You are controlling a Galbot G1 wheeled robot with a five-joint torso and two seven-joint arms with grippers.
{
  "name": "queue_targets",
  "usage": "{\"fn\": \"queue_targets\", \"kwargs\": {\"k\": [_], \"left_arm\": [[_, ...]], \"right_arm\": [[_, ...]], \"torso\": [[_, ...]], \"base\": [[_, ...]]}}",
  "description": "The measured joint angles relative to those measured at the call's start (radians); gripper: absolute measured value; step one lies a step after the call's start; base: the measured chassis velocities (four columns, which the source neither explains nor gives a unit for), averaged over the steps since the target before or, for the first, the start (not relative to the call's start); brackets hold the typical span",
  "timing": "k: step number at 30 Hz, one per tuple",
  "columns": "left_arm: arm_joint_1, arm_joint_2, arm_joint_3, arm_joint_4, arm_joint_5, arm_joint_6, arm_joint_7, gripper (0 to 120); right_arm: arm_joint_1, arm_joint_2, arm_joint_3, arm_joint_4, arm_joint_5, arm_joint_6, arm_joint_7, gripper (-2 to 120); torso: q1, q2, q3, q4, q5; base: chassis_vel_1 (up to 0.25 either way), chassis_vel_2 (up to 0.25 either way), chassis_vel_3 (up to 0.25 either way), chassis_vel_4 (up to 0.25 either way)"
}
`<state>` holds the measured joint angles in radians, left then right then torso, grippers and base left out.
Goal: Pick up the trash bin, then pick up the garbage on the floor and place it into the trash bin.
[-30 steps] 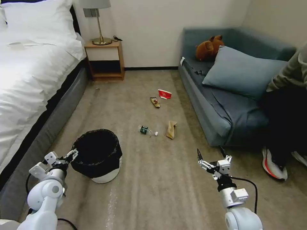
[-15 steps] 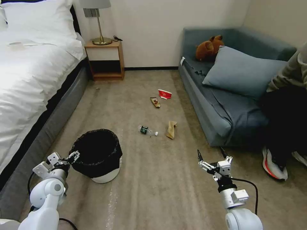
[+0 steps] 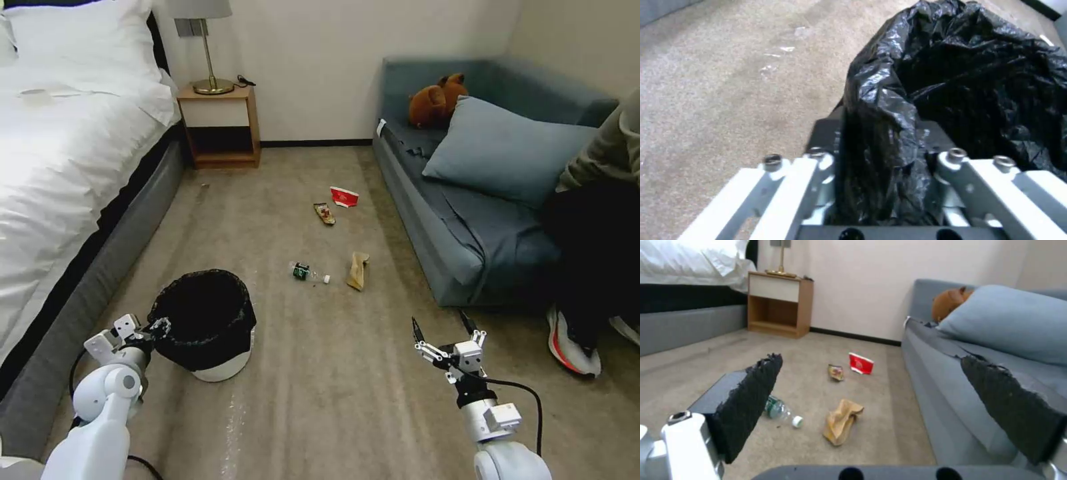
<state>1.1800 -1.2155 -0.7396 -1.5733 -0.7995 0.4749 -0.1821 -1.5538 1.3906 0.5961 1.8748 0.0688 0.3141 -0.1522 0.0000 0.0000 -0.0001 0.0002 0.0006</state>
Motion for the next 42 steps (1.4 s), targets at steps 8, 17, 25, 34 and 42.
{"fn": "queue_targets", "kwargs": {"k": [8,17,25,34,42], "left_arm": [[0.041,0.004,-0.018,-0.005,0.028,-0.014,0.021,4],[0.106,0.006,-0.043,-0.026,0.046,-0.042,0.041,4],[0.223,-0.004,-0.079,-0.218,0.140,-0.100,0.051,4],[0.282,-0.027,-0.090,-0.423,0.162,-0.090,-0.048,4],[0.317,-0.044,-0.068,-0.520,0.181,-0.096,-0.046,4]], "right_arm": [[0.016,0.003,-0.009,-0.007,-0.022,-0.004,-0.033,100],[0.053,0.024,-0.048,-0.009,-0.046,-0.071,0.129,100],[0.074,0.032,-0.059,-0.010,-0.056,-0.063,0.186,100],[0.080,0.043,-0.041,0.028,-0.137,-0.015,0.198,100],[0.076,0.054,0.033,0.008,-0.142,0.116,0.190,100]], "torso": [[0.000,0.000,0.000,0.0000,-0.0001],[0.000,0.000,0.000,-0.0003,-0.0006],[0.000,0.000,0.000,-0.0006,-0.0009],[0.000,0.000,0.000,-0.0004,-0.0006],[0.000,0.000,0.000,-0.0006,-0.0005]], "base": [[0.000,0.000,0.000,0.000],[0.000,0.000,0.000,0.000],[0.000,0.000,0.000,0.000],[0.000,0.000,0.000,0.000],[0.000,0.000,0.000,0.000]]}}
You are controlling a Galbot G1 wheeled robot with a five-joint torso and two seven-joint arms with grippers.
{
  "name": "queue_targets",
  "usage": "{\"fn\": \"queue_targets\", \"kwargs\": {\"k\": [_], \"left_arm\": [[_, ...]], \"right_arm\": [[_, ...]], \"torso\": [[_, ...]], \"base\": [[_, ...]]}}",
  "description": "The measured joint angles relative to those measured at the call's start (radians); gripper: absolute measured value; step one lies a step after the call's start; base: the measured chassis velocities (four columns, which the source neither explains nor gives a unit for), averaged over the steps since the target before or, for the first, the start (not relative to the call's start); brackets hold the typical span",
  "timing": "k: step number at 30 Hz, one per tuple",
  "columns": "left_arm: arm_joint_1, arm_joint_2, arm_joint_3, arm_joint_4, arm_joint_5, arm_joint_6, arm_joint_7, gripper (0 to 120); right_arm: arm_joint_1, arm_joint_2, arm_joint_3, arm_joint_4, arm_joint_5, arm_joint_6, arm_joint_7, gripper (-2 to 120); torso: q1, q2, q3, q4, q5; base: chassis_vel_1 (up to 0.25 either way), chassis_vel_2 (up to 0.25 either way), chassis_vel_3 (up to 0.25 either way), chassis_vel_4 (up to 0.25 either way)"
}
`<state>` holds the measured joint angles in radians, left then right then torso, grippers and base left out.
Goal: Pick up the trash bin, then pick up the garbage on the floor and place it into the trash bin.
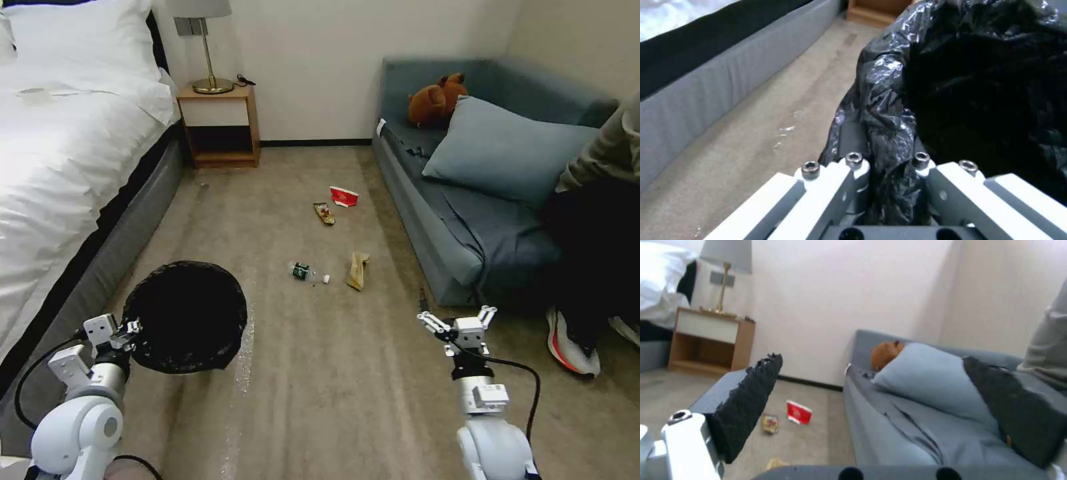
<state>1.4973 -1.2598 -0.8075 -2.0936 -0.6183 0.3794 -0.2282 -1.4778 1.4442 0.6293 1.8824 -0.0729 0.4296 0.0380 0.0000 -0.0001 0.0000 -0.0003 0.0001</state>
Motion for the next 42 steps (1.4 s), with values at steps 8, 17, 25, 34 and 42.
{"fn": "queue_targets", "kwargs": {"k": [8,17,25,34,42], "left_arm": [[0.046,-0.042,-0.002,-0.055,0.044,-0.024,0.021,4],[0.051,-0.066,-0.013,-0.049,0.069,-0.038,0.042,4],[0.042,-0.049,-0.032,-0.021,0.070,-0.041,0.041,4],[0.024,-0.056,-0.017,-0.002,0.092,-0.038,0.040,4],[0.013,-0.048,-0.018,0.005,0.091,-0.028,0.040,4]], "right_arm": [[-0.046,-0.007,-0.025,0.050,0.080,-0.075,-0.014,100],[-0.042,-0.026,-0.067,0.032,0.131,-0.049,-0.029,100],[-0.040,-0.015,-0.084,-0.008,0.118,0.035,-0.072,100],[-0.010,-0.014,-0.093,-0.043,0.113,0.121,-0.113,100],[-0.009,-0.010,-0.083,-0.044,0.206,0.094,-0.167,100]], "torso": [[0.000,0.000,0.000,0.0002,0.0000],[0.000,0.000,0.000,0.0003,-0.0002],[0.000,0.000,0.000,0.0004,-0.0001],[0.000,0.000,0.000,0.0004,-0.0002],[0.000,0.000,0.000,0.0003,-0.0001]], "base": [[0.000,0.000,0.000,0.000],[0.000,0.000,0.000,0.000],[0.000,0.000,0.000,0.000],[0.000,0.000,0.000,0.000],[0.000,0.000,0.000,0.000]]}}
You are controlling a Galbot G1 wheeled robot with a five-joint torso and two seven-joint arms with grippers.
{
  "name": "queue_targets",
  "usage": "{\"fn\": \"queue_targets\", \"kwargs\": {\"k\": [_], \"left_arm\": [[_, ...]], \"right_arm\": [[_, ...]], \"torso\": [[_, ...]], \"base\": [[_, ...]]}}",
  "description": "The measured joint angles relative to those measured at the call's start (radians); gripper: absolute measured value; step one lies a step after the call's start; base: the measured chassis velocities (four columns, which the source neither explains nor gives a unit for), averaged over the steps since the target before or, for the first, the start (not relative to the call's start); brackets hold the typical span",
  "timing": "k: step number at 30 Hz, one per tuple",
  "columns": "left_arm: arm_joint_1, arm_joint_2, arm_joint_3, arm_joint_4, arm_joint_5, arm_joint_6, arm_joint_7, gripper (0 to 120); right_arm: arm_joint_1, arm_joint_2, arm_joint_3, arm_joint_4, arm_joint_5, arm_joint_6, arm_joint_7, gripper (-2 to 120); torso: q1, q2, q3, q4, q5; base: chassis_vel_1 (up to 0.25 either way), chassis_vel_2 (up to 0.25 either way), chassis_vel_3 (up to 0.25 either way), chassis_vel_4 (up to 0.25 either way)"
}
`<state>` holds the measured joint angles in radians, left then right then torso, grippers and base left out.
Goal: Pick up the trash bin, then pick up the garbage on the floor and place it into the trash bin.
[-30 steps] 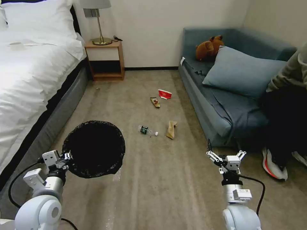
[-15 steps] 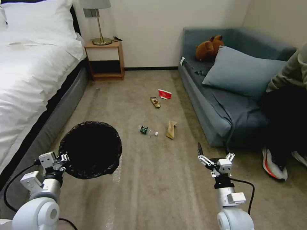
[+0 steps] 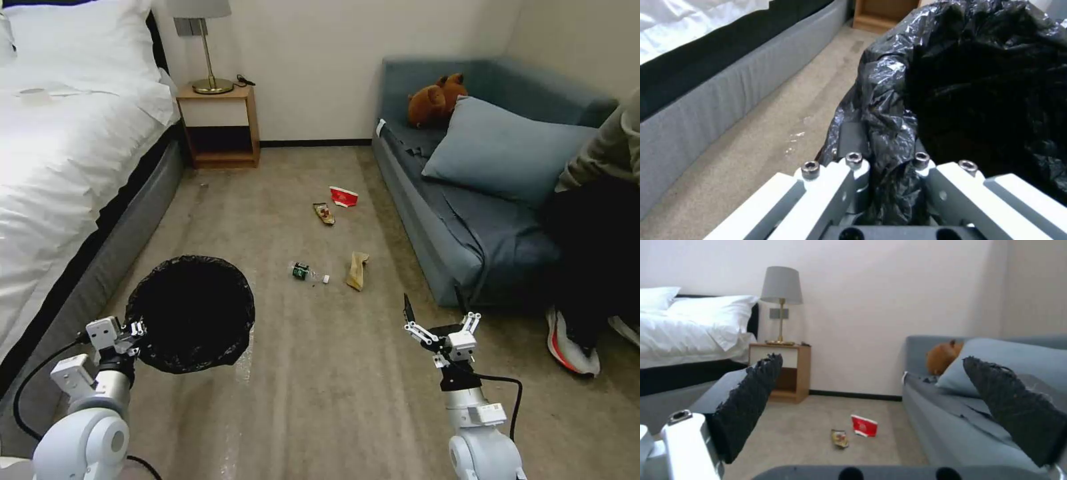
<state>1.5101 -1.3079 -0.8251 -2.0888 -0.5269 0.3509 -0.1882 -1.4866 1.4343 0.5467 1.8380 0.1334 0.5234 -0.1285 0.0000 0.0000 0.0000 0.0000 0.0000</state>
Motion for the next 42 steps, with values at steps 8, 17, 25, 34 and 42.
{"fn": "queue_targets", "kwargs": {"k": [8,17,25,34,42], "left_arm": [[0.002,0.003,0.000,0.003,0.000,0.001,-0.001,4],[0.013,0.008,-0.006,0.003,0.000,-0.002,-0.001,4],[0.015,0.003,-0.006,0.001,0.003,-0.006,-0.001,4],[0.013,0.002,-0.006,0.000,0.006,-0.008,-0.001,4],[0.009,0.002,-0.005,0.000,0.009,-0.008,-0.001,4]], "right_arm": [[0.001,0.001,0.008,-0.005,0.006,-0.017,-0.002,100],[-0.006,0.003,0.015,-0.008,0.024,-0.017,-0.021,100],[-0.006,0.003,0.019,-0.016,0.029,-0.010,-0.025,100],[-0.005,0.001,0.021,-0.019,0.037,-0.010,-0.032,100],[-0.003,0.001,0.023,-0.020,0.040,-0.010,-0.034,100]], "torso": [[0.000,0.000,0.000,0.0000,0.0000],[0.000,0.000,0.000,0.0000,0.0000],[0.000,0.000,0.000,0.0000,0.0000],[0.000,0.000,0.000,0.0000,0.0000],[0.000,0.000,0.000,0.0000,0.0000]], "base": [[0.000,0.000,0.000,0.000],[-0.027,0.023,0.022,-0.029],[-0.124,0.119,0.121,-0.135],[-0.100,0.107,0.125,-0.106],[-0.114,0.106,0.112,-0.113]]}}
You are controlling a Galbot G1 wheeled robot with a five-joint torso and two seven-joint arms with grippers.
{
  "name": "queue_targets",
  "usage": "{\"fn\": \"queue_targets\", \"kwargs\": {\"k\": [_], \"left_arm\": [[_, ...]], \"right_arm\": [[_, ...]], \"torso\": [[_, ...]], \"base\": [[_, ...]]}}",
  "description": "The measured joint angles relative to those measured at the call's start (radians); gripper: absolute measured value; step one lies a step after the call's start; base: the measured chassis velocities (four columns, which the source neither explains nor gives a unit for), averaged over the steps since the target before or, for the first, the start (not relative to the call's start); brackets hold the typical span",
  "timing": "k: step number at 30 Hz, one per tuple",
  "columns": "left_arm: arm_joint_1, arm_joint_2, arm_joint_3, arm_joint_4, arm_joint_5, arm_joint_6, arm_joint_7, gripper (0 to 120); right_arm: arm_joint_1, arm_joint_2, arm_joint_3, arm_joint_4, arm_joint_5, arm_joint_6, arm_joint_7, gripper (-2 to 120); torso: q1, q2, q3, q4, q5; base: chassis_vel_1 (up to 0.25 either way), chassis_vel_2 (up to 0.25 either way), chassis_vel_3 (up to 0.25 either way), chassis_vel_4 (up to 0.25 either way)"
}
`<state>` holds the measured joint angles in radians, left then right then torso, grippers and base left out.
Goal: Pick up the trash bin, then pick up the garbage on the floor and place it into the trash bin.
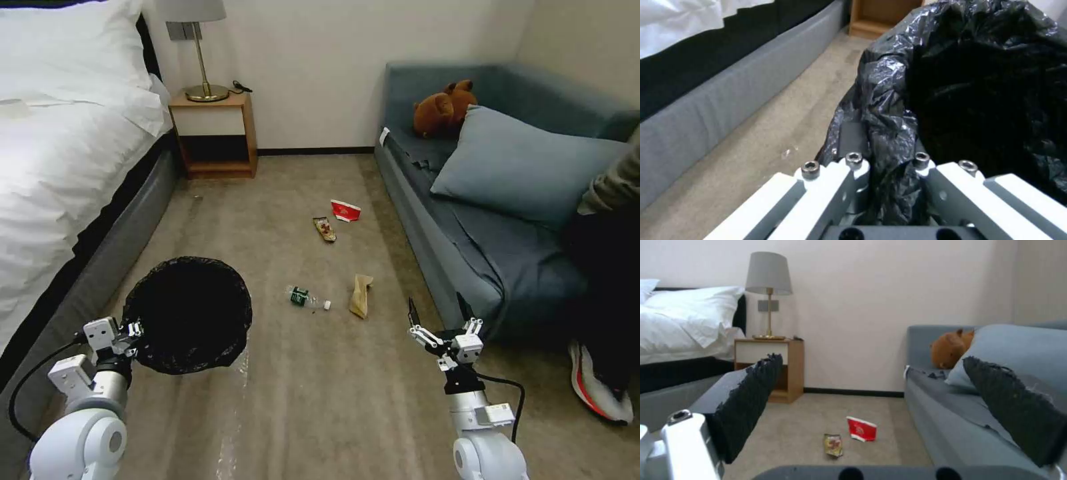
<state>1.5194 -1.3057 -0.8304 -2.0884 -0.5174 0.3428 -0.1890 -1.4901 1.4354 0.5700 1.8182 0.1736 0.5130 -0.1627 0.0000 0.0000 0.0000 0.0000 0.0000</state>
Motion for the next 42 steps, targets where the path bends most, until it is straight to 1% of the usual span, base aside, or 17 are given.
{"fn": "queue_targets", "kwargs": {"k": [19,24,42], "left_arm": [[0.008,-0.008,0.000,-0.004,0.004,-0.009,0.004,4],[0.005,-0.012,0.001,-0.004,0.024,-0.020,0.001,4],[0.001,-0.012,-0.002,0.009,0.035,-0.013,-0.003,4]], "right_arm": [[-0.013,0.002,-0.003,0.002,-0.002,-0.006,0.005,100],[-0.014,0.000,-0.003,0.008,-0.002,-0.007,0.006,100],[-0.010,0.003,-0.005,0.001,-0.006,-0.004,0.008,100]], "torso": [[0.000,0.000,0.000,-0.0001,0.0000],[0.000,0.000,0.000,0.0001,0.0000],[0.000,0.000,0.000,0.0001,0.0000]], "base": [[-0.111,0.115,0.123,-0.114],[-0.101,0.122,0.096,-0.104],[-0.095,0.095,0.093,-0.098]]}}
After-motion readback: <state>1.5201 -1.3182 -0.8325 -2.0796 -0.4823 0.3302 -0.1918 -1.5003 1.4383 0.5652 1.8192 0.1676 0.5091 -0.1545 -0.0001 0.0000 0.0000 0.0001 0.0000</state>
